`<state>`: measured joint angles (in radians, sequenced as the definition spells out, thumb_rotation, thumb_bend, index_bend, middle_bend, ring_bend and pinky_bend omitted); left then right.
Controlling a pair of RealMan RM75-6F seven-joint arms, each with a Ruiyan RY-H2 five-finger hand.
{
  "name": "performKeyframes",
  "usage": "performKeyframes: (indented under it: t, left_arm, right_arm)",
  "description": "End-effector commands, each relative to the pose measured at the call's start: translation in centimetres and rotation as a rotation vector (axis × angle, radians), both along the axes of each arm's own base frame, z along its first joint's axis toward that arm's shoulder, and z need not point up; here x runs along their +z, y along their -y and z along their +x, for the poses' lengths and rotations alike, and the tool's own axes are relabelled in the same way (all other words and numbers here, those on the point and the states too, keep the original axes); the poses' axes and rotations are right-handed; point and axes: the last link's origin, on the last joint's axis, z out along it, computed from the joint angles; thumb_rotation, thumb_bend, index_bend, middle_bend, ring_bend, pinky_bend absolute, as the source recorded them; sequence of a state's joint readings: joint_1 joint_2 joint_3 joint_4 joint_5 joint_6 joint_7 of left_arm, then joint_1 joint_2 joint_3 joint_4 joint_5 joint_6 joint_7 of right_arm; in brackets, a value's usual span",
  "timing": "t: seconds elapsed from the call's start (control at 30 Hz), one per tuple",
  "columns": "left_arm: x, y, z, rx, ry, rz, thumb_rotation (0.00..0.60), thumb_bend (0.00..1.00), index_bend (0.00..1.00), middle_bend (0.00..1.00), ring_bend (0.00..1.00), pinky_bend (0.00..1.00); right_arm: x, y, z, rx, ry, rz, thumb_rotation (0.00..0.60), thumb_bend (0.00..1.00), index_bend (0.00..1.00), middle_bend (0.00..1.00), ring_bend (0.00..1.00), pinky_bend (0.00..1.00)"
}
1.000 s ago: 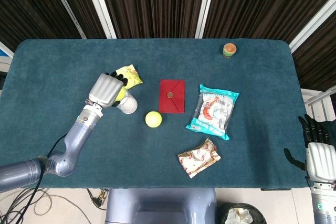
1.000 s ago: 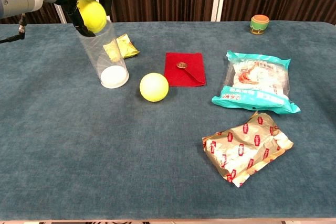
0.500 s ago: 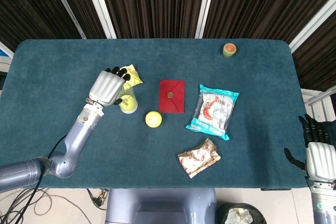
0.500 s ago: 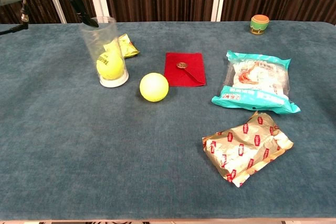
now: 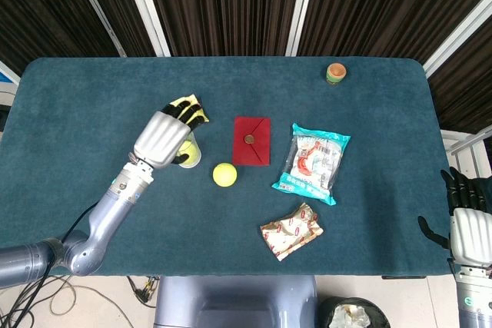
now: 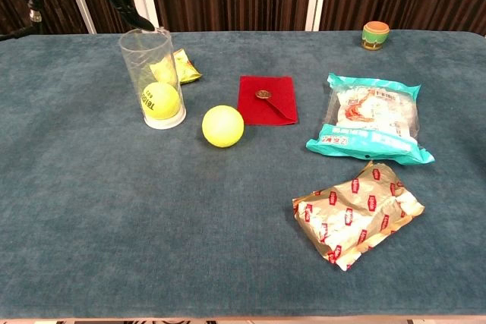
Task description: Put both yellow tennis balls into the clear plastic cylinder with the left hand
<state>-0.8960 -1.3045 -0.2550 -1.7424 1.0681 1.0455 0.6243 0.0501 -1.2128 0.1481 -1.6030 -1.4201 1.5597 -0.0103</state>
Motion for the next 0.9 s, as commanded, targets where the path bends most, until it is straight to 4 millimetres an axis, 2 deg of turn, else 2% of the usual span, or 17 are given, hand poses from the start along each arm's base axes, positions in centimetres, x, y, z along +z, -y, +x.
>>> performKeyframes:
  t: [0.03, 0.17, 0.37, 0.63, 0.9]
  left_arm:
    - [-0.7, 0.8, 0.6, -0.030, 0.013, -0.047, 0.600, 0.00, 0.28, 0.14, 0.12, 0.27]
    - [-1.8, 1.4, 1.3, -0.044, 0.017, -0.104, 0.600, 0.00, 0.28, 0.14, 0.12, 0.28]
    - [-4.6, 1.9, 1.7, -0.029, 0.013, -0.217, 0.600, 0.00, 0.28, 0.15, 0.12, 0.28]
    - [-8.4, 1.1, 1.4, 0.017, -0.004, -0.291, 0.600, 0.00, 0.27, 0.15, 0.12, 0.26]
    - [-11.0, -0.4, 0.2, 0.093, -0.073, -0.290, 0.600, 0.00, 0.27, 0.14, 0.12, 0.25]
  right_arm:
    - [0.0, 0.0, -0.1, -0.006, -0.001, -0.003, 0.600, 0.34, 0.00, 0.00, 0.05, 0.09]
    - [0.0, 0.0, -0.1, -0.010, -0.002, 0.002, 0.600, 0.34, 0.00, 0.00, 0.05, 0.09]
    - [0.1, -0.1, -0.2, -0.015, -0.003, 0.006, 0.600, 0.34, 0.00, 0.00, 0.05, 0.09]
    - [0.3, -0.1, -0.4, -0.031, 0.001, 0.007, 0.600, 0.34, 0.00, 0.00, 0.05, 0.09]
    - [0.5, -0.1, -0.5, -0.035, 0.003, 0.005, 0.600, 0.34, 0.00, 0.00, 0.05, 0.09]
